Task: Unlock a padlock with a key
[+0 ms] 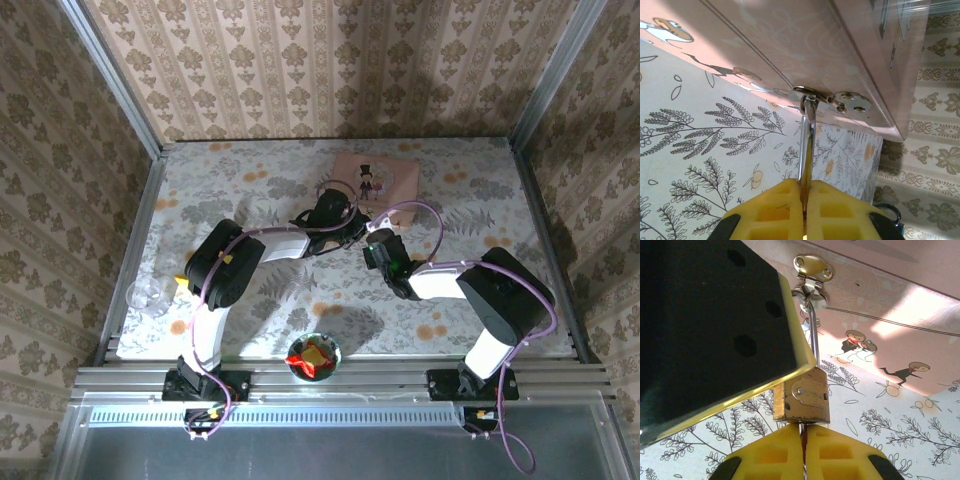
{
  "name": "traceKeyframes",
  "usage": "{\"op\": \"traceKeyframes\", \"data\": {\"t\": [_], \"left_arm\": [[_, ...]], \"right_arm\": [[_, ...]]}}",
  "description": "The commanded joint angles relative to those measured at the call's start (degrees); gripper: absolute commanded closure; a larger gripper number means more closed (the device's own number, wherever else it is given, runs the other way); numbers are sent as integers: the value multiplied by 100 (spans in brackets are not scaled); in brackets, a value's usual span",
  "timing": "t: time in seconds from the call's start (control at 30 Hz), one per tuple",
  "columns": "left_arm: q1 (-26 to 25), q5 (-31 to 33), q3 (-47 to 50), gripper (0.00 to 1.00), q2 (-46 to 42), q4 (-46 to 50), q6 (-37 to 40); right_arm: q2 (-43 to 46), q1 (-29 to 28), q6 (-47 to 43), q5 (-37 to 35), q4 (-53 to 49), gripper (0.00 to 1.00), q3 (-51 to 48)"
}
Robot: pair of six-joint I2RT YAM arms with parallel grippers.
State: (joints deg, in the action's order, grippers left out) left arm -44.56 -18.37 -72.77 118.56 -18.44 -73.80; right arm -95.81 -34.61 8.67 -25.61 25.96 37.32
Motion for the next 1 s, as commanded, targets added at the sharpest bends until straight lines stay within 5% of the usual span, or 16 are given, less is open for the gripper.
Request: {"op": "traceKeyframes", "data": {"t": [0.0,0.37,0.97], "left_arm": [[-255,-1060,82,100,-334,-414,-267],[-299,-1052,539,100,-331,-1060,-62],[-575,-370,1101,100,-183,-1432,1796]], "right_arm": [[86,154,-168,325,-375,100,364],[622,965,1309,2277,-1841,100,689],[1027,1615,2962,3918,-1554,100,300]]}}
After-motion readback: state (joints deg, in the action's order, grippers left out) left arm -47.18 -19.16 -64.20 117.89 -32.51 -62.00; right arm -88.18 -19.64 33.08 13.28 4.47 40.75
